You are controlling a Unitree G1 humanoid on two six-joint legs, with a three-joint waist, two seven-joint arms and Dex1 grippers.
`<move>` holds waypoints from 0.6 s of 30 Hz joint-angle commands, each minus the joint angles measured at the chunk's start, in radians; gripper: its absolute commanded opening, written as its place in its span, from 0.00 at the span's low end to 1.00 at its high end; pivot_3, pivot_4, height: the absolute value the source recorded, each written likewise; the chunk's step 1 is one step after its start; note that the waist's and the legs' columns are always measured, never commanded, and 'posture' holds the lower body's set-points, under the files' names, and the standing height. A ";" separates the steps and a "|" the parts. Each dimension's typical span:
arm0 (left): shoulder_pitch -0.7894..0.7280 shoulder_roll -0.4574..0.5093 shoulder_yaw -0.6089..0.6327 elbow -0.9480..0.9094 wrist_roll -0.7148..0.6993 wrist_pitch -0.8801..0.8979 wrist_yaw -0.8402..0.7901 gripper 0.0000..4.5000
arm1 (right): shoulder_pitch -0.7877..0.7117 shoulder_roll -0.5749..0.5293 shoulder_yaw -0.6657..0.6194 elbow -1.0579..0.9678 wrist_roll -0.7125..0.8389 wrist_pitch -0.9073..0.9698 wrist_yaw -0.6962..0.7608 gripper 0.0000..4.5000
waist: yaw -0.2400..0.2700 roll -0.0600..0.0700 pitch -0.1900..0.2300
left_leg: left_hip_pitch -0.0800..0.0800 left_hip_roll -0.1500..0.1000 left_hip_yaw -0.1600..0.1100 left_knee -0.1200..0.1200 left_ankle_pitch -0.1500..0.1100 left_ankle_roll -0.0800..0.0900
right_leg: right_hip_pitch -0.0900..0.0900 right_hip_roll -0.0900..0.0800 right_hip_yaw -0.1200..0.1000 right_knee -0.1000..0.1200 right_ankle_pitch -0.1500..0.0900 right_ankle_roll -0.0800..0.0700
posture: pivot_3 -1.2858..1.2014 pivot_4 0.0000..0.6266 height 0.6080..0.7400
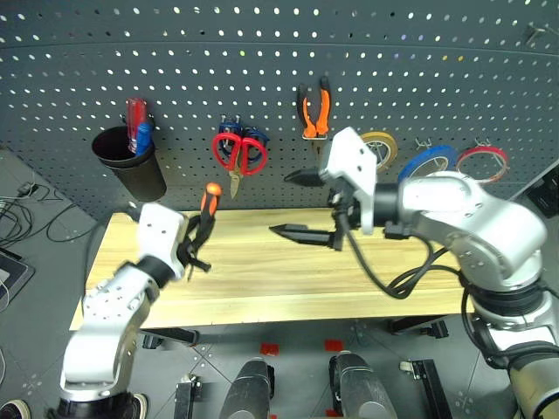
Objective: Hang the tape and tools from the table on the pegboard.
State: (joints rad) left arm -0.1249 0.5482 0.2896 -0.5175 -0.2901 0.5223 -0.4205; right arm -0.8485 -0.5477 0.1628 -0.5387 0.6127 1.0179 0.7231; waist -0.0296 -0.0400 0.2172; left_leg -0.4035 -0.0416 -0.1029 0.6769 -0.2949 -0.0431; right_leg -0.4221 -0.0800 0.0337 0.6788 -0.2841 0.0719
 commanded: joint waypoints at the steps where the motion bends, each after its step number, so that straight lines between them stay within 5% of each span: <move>1: -0.114 0.057 0.117 -0.060 -0.053 0.025 0.027 0.14 | -0.021 -0.020 -0.049 0.018 0.025 -0.014 0.027 1.00 | -0.001 0.000 -0.014 | 0.000 0.000 0.001 0.000 0.000 0.000 | 0.000 0.001 0.001 0.000 0.000 0.000 | 0.52 0.13 1.00; 8: -0.390 0.124 0.197 0.107 -0.087 -0.002 0.070 0.14 | -0.087 0.051 -0.076 0.090 0.027 -0.045 -0.015 1.00 | -0.003 0.000 -0.032 | 0.003 0.000 0.004 0.000 0.000 0.000 | 0.000 0.004 0.004 0.001 0.000 0.000 | 0.52 0.11 1.00; 18: -0.506 0.135 0.185 0.396 -0.019 -0.191 0.090 0.14 | -0.123 0.113 -0.025 0.131 -0.032 -0.107 -0.057 1.00 | -0.009 -0.003 -0.053 | 0.003 0.001 0.003 0.001 0.000 0.000 | 0.000 0.004 0.004 0.001 0.000 0.000 | 0.51 0.10 1.00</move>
State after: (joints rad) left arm -0.6038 0.6634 0.4706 -0.1402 -0.3279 0.3917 -0.3362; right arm -0.9458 -0.4399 0.1429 -0.3871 0.5903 0.9408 0.6716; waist -0.0384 -0.0429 0.1642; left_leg -0.4009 -0.0411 -0.0997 0.6776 -0.2947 -0.0436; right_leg -0.4226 -0.0763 0.0380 0.6800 -0.2841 0.0718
